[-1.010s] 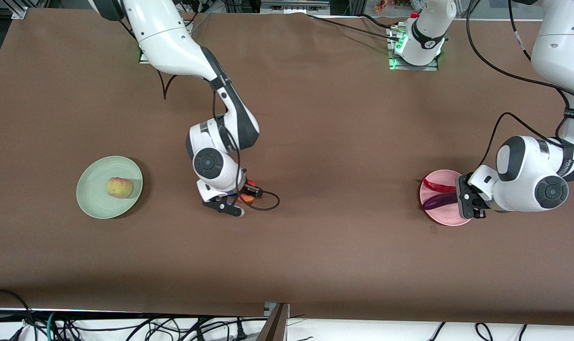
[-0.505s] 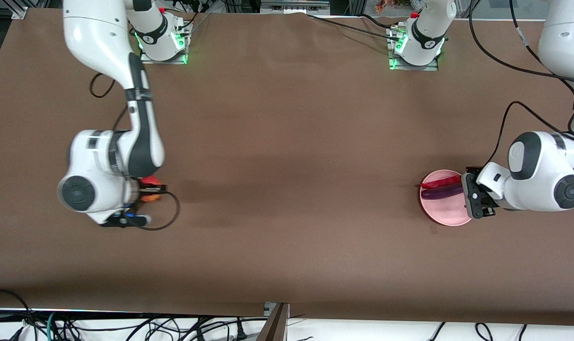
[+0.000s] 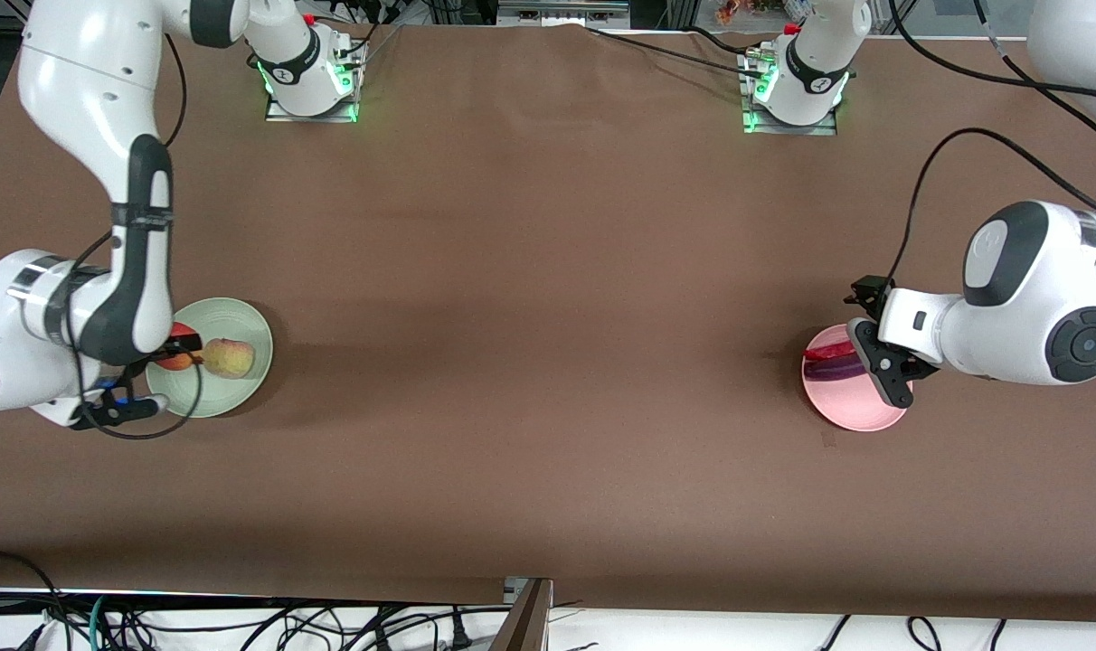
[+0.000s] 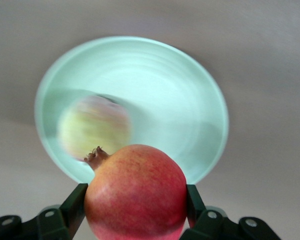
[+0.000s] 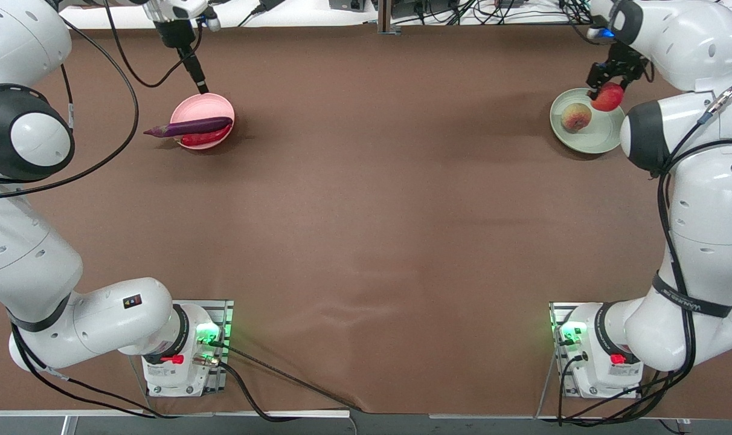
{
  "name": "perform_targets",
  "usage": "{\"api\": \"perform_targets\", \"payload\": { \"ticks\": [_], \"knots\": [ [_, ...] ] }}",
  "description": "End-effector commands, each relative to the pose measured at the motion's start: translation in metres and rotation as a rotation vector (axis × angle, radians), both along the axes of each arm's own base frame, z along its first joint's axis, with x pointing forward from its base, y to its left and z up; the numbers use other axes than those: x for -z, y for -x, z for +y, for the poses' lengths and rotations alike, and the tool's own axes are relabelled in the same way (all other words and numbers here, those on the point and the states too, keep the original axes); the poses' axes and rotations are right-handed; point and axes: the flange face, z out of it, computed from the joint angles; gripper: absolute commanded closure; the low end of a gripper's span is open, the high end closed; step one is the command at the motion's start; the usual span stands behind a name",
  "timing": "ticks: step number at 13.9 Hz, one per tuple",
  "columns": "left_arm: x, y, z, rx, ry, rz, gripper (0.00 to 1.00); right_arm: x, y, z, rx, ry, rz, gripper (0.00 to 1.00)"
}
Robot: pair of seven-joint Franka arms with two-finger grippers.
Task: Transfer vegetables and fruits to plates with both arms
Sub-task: 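Place the pomegranate on the green plate while the left gripper withdraws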
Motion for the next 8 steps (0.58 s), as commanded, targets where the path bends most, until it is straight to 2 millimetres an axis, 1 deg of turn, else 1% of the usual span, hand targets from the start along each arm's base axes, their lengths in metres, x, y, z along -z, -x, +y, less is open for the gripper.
{"api": "perform_targets", "payload": {
  "ticks": [1,2,3,4,5,6,7,8],
  "knots": [
    [-0.06,0.009,-0.002,-0.193,-0.095,-0.045,0.0,0.014,0.001,-0.013,-0.015,-0.002,0.007,0.68],
    [-0.079,0.013,-0.004,-0.27,-0.133,-0.076,0.0,0.02,0.002,-0.021,-0.015,-0.004,0.009,0.68],
    [-0.099,0.018,-0.006,-0.366,-0.174,-0.107,0.0,0.027,0.002,-0.022,-0.012,-0.003,0.007,0.68],
    [-0.106,0.02,-0.007,-0.468,-0.209,-0.117,0.0,0.035,0.003,-0.024,-0.008,-0.002,0.009,0.68],
    [-0.107,0.019,-0.005,-0.555,-0.228,-0.116,0.0,0.042,0.006,-0.027,-0.003,0.001,0.005,0.68],
    [-0.114,0.017,-0.005,-0.615,-0.238,-0.131,0.0,0.048,0.008,-0.03,0.003,0.006,-0.002,0.68],
    [-0.136,0.012,0.0,-0.666,-0.23,-0.171,0.0,0.054,0.008,-0.023,-0.006,-0.002,-0.008,0.66],
    [-0.149,0.01,0.009,-0.69,-0.223,-0.193,0.0,0.058,0.007,-0.024,-0.001,-0.013,-0.016,0.65]
  ]
}}
